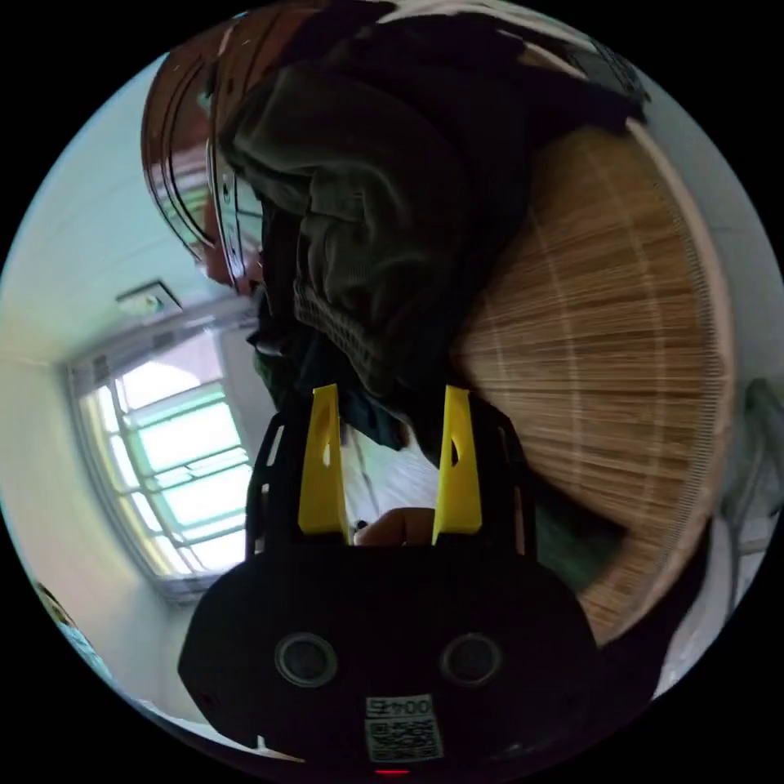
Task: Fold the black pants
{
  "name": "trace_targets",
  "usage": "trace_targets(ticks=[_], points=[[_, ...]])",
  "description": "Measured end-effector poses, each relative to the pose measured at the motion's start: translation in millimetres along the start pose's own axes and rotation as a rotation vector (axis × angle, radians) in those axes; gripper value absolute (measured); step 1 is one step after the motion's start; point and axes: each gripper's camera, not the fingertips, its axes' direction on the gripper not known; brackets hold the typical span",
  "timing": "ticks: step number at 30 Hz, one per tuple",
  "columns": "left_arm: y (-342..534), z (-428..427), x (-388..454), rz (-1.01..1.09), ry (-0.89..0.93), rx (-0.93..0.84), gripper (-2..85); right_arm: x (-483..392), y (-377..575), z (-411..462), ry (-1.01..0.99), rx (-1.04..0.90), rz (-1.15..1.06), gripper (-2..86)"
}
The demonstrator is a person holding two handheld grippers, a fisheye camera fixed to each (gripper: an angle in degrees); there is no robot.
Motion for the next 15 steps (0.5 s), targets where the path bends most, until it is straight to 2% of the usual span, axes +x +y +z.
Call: trace_targets(ticks=[2, 3, 6, 9, 11, 15], points=[[-4, 3, -14, -0.045, -0.01, 0.015, 0.1, -2, -16, 3, -0.13, 0.054, 0.073, 11.7], [-6, 4, -18, -0.053, -0.013, 0.015, 0.1, -5, -17, 2, -0.134, 0.068, 0.083, 9.5], [-20, 13, -31, -0.077, -0.013, 0.013, 0.2, -21, -7, -13, 0.063, 0.093, 0.161, 4.6], [-42, 31, -38, -0.045, -0.001, -0.023, 0.4, -63, 36, -40, 0.163, 0.106, -0.041, 3.8], [-63, 49, -42, 0.016, 0.059, -0.078, 0.8, -106, 92, -62, 0.222, 0.071, -0.31, 3.5], [-95, 76, -49, 0.149, 0.207, -0.17, 2.8, -138, 179, -109, 0.217, 0.001, -0.567, 3.5]])
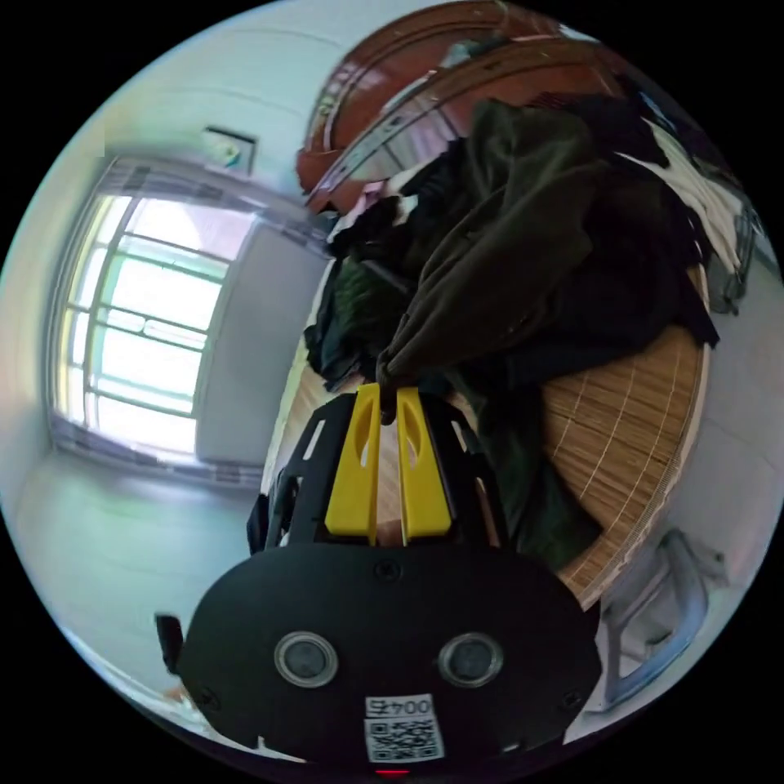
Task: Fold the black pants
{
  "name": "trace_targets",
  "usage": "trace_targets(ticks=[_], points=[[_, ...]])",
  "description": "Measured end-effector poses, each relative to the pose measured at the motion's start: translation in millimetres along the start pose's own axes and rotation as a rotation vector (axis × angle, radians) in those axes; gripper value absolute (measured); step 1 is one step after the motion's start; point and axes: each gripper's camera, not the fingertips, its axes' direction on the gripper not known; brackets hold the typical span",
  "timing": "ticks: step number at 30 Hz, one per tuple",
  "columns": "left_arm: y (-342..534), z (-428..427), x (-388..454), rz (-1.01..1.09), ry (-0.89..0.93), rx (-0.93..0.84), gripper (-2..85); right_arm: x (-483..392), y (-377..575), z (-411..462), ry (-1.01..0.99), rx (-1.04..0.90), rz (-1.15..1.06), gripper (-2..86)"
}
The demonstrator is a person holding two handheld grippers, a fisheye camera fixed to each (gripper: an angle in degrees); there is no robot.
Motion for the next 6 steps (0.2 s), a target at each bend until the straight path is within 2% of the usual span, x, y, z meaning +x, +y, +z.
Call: trace_targets(ticks=[6], points=[[-40, 19, -59, 0.025, 0.182, -0.124, 10.9, -24, 113, -106, -0.187, -0.066, -0.065, 3.9]])
